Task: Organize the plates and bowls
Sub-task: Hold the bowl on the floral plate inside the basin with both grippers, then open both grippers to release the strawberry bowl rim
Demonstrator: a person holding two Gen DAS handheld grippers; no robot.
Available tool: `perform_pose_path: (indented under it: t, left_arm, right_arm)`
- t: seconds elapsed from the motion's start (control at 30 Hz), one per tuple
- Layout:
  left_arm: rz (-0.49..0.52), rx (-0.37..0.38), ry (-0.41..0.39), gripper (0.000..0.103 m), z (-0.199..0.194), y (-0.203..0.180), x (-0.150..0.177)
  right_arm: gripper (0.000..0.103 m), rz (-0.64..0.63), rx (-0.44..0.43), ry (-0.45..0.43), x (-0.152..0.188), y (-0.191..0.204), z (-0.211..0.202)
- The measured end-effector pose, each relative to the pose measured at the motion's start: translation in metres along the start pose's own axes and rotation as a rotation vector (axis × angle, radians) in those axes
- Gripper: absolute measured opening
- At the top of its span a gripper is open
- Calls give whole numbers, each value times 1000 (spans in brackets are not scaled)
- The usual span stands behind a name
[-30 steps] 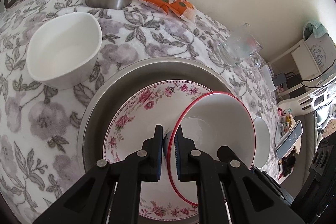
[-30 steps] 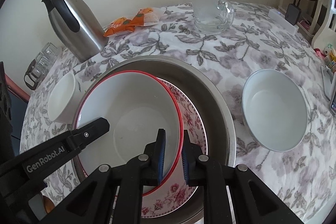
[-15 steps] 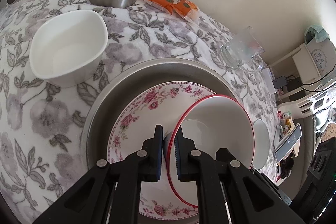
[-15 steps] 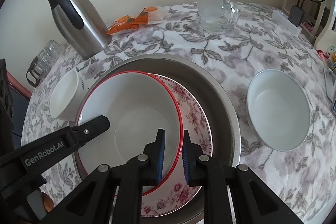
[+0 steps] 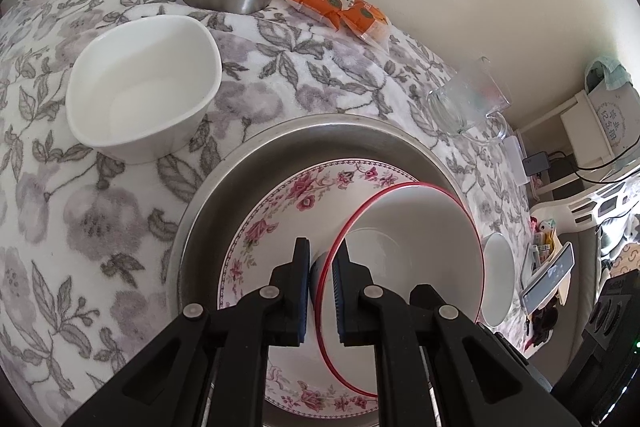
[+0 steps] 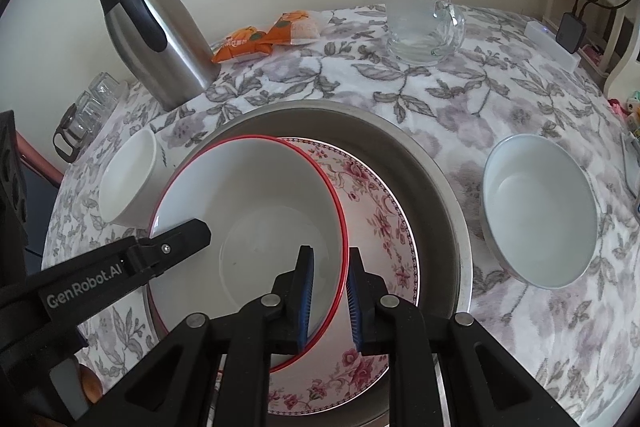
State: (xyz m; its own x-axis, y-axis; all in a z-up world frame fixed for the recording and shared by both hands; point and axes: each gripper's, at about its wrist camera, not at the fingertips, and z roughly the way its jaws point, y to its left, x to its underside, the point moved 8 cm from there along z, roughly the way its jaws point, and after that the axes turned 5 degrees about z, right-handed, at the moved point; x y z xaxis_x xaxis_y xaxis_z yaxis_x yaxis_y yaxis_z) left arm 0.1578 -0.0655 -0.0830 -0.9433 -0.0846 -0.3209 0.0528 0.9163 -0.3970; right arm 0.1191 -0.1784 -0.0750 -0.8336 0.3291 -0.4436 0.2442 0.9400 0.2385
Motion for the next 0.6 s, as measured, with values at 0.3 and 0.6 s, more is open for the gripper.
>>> perform_pose_path:
  t: [0.3,0.6]
  left_arm:
    - [-17,12,2,13,-1,1,-1]
    - [-32,14,-14,15,-11,3,-4]
  right_arm:
    - [22,0,-3,1,0,0,0]
    - [31,1,3,-31,-6,-4,-12]
